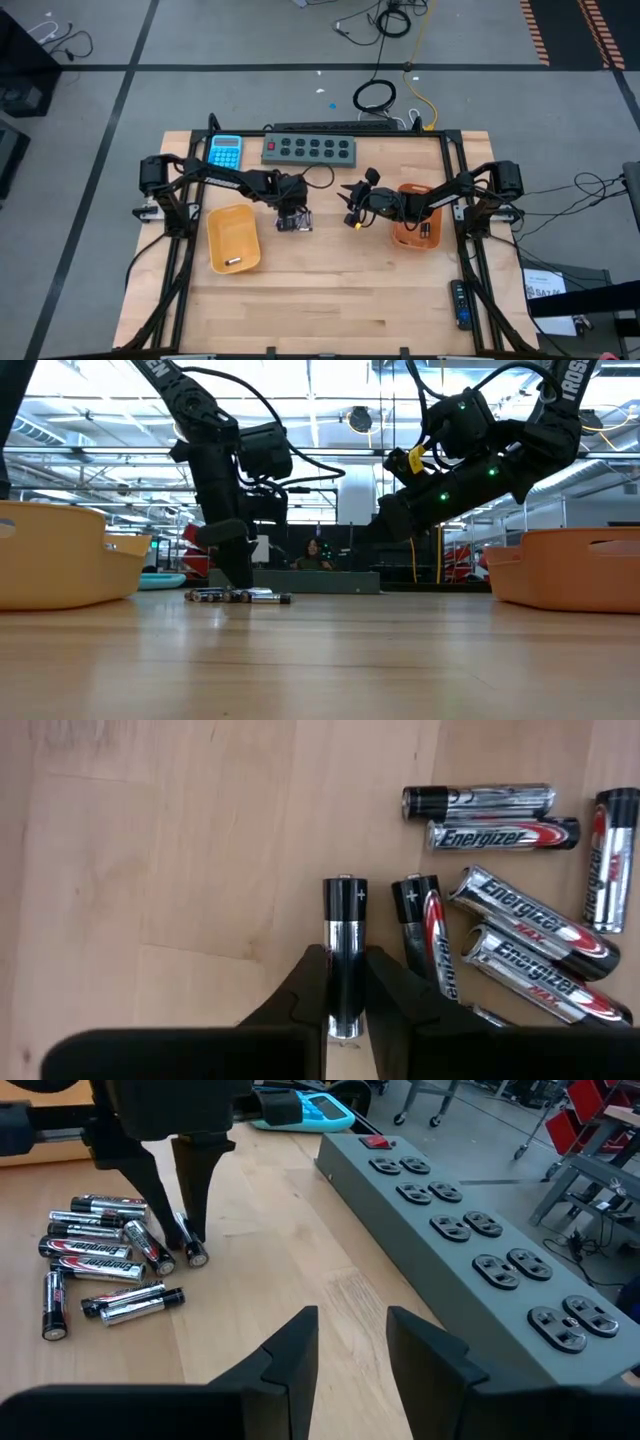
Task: Sort batteries
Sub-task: Put the white battery into the yellow bin
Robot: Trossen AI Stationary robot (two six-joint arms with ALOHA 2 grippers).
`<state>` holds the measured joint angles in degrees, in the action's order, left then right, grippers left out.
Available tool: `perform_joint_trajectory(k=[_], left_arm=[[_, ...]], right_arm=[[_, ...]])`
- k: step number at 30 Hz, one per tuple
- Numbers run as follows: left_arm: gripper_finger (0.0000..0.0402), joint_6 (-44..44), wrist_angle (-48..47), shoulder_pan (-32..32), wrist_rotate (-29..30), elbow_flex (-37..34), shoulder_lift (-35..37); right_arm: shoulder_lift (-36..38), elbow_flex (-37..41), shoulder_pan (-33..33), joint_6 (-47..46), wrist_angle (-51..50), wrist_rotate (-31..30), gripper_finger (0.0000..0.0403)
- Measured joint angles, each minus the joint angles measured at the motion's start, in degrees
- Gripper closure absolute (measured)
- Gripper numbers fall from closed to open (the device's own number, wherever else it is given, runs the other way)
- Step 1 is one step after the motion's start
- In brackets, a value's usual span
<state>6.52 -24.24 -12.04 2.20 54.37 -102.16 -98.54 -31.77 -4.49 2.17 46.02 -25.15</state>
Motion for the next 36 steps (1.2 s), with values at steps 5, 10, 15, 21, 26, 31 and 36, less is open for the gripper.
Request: perform_joint_trajectory(k=[5,10,15,21,26,31,36], left_arm=[[0.0358,-0.5,-12.2,2.0,4.9,5.2,5.8],[0.0358,-14.6,-24.9,3.7,-1.4,8.2,16.3],[0.0358,-29.8,-36.3,10.4,-3.3,4.7,23.1],[0.0311,-42.3,-37.6,18.2,-1.1,-5.1,25.2],[0.0232,-45.1,-39.2,19.8,1.4,-5.4,25.3],[0.0183,-42.5,-38.9,18.9,10.6,-1.0,25.6],[0.0175,-35.1,-26.6,15.0,16.0,-1.0,23.1]], right_arm=[[0.0,0.0,0.0,0.0,0.0,-0.3,0.0291],[0.0,0.0,0.0,-0.5,0.5,-0.3,0.0291],[0.0,0.0,0.0,-0.7,0.5,-0.3,0.0291],[0.0,0.0,0.0,-1.8,1.0,-0.3,0.0291],[0.0,0.0,0.0,-2.1,1.9,-0.3,0.0291],[0.0,0.0,0.0,-2.2,2.2,-0.3,0.0291],[0.0,0.0,0.0,-2.1,2.2,-0.3,0.0291]])
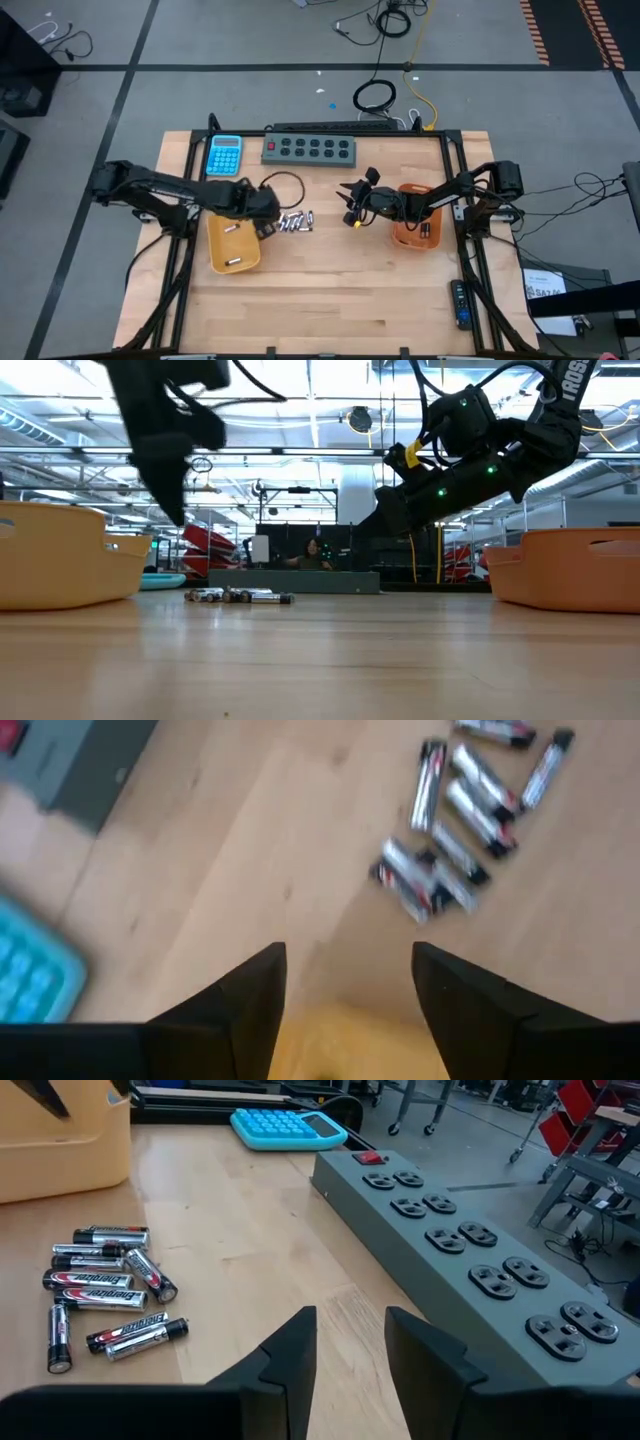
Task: Sort batteries
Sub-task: Put the white battery into the yellow bin
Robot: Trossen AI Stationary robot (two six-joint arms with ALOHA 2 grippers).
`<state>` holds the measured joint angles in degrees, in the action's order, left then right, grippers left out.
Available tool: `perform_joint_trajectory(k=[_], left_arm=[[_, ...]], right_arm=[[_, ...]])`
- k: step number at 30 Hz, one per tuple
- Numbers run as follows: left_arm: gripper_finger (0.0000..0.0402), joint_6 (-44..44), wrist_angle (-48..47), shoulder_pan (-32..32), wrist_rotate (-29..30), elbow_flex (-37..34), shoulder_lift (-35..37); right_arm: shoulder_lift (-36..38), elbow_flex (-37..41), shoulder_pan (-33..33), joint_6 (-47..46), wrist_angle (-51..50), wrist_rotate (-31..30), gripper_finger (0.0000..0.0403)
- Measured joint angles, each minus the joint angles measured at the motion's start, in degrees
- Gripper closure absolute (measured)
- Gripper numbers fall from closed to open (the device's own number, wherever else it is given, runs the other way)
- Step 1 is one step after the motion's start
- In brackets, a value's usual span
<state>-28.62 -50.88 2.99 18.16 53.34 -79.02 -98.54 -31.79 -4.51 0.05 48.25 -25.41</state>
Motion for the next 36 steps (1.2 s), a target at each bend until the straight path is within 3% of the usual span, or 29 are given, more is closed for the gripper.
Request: perform_joint_trajectory(k=[5,14,26,36], left_arm=[[0.0175,10.1,10.1,-3.9,-3.6,-0.1,-4.3],[0.0213,20.2,14.7,-9.0,-8.6,2.4,-12.4],[0.0215,23.6,21.1,-10.8,-15.9,2.4,-17.0],[0.0215,24.6,23.6,-10.9,-16.2,2.4,-17.4]], right_arm=[[0.0,0.0,0.0,0.2,0.0,0.0,0.0291],[0.0,0.0,0.0,0.6,0.0,0.3,0.0291],[0.0,0.0,0.0,0.9,-0.1,0.3,0.0291],[0.0,0.0,0.0,0.9,-0.1,0.3,0.0291]])
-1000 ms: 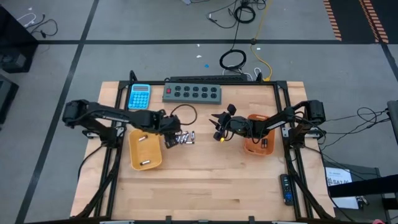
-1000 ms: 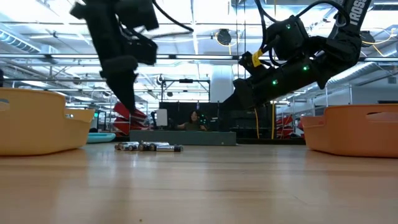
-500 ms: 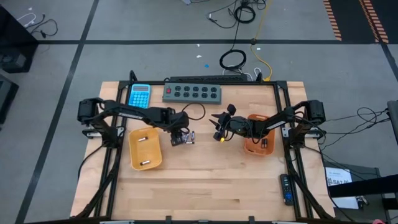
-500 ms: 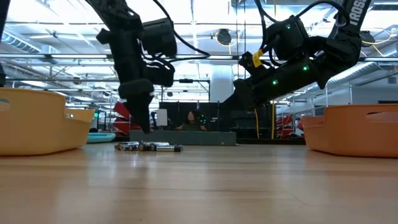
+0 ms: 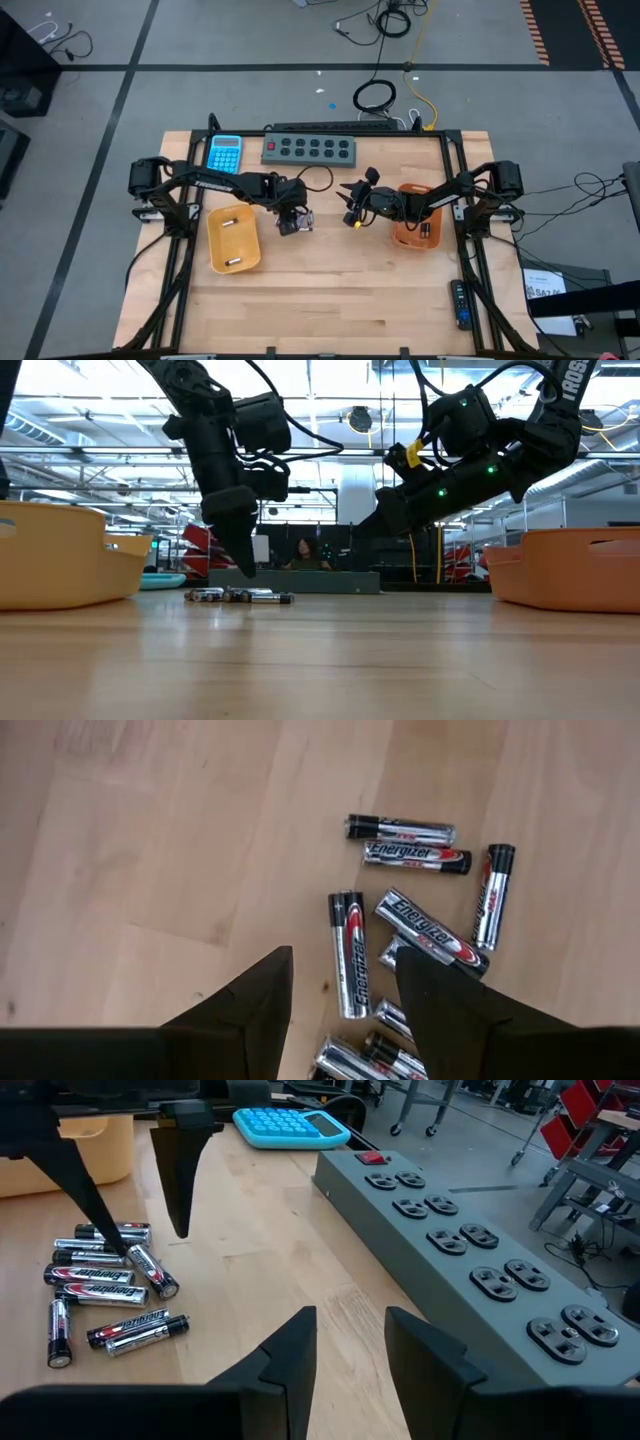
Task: Sort batteries
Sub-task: Put the white battery into the yellow bin
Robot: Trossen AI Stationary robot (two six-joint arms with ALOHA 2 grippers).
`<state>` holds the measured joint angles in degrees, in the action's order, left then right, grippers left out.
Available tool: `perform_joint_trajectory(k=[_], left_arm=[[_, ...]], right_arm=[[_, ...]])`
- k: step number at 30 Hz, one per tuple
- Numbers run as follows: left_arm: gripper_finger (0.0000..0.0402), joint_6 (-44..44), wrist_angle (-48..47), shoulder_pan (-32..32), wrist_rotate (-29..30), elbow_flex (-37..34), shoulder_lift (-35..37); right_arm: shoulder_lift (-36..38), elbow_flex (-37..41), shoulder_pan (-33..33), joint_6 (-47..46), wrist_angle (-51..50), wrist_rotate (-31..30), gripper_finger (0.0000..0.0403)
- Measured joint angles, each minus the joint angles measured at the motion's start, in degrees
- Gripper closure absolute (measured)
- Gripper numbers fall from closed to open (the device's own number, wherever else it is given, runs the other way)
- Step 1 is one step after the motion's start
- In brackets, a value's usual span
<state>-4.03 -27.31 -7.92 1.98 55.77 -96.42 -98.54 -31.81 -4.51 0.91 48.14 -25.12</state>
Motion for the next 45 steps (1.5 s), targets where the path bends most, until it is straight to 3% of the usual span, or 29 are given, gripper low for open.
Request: perform_joint_trajectory(k=[29,33,37,45], left_arm=[[0.0217,4.7,1.6,-2.0,1.0,0.2,-6.7],[0.0257,6.0,1.5,-2.6,0.0,0.3,-8.4],[0.0350,6.6,1.6,-2.8,0.3,0.3,-8.6],[0.0358,9.4,0.9,-1.5,5.3,0.0,-5.5]], right_arm=[[0.0,0.0,0.0,0.0,0.2,1.3,0.0291],[0.0,0.0,0.0,0.0,0.2,1.3,0.0291],[0.0,0.0,0.0,-0.2,0.2,1.3,0.0291],[0.0,0.0,0.0,-0.2,0.2,1.2,0.0291]])
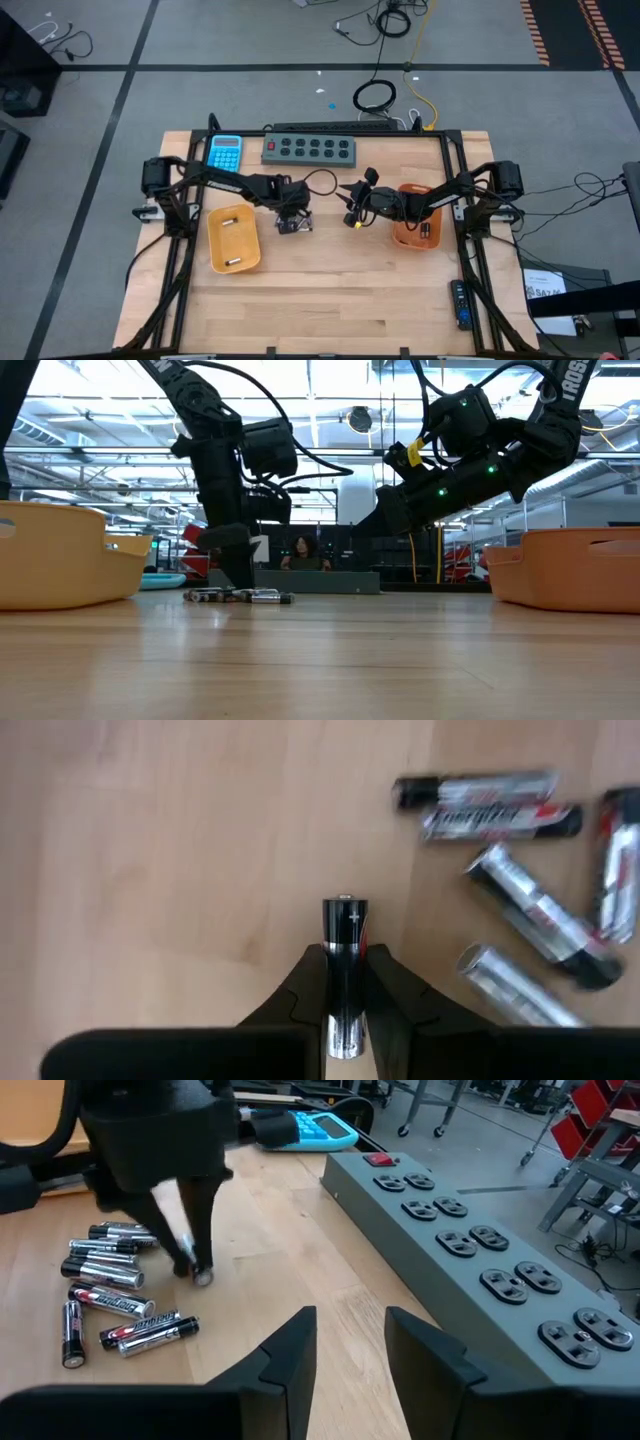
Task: Sort batteries
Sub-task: Put the white battery into the yellow bin
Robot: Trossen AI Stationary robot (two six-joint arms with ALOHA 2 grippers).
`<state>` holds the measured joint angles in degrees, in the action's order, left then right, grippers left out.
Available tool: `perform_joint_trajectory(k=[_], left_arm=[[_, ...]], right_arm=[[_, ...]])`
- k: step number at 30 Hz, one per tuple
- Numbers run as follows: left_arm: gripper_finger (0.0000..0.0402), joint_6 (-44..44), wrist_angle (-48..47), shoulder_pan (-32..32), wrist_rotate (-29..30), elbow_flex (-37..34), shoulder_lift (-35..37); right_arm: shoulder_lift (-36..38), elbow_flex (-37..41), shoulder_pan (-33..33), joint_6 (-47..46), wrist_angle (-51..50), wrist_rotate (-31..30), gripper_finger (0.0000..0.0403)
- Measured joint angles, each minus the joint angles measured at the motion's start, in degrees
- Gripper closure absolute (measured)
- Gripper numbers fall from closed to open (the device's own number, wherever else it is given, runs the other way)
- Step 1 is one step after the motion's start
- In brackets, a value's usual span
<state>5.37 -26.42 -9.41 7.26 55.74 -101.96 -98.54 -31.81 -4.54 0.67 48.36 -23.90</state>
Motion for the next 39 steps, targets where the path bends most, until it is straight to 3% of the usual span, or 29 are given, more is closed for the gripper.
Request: perform_joint_trajectory(k=[6,13,20,33,39], left_arm=[[0.0358,-3.9,-8.5,0.6,1.7,1.7,9.8],[0.0358,-17.1,-23.0,5.2,-2.4,1.8,21.1],[0.0358,-25.6,-32.1,9.4,-2.9,1.7,23.0],[0.0358,-28.7,-33.5,11.1,-3.5,1.8,23.0],[0.0358,-33.1,-36.5,12.4,-8.4,-3.2,24.4]], right_arm=[[0.0,0.0,0.0,0.1,0.3,-0.3,0.0291],[0.0,0.0,0.0,0.0,-1.1,-1.7,0.0291],[0.0,0.0,0.0,0.4,-1.0,-1.6,0.0291],[-0.1,0.0,0.0,0.3,-1.9,-1.5,0.0291],[-0.1,0.0,0.5,-0.4,-2.6,-1.5,0.0291]])
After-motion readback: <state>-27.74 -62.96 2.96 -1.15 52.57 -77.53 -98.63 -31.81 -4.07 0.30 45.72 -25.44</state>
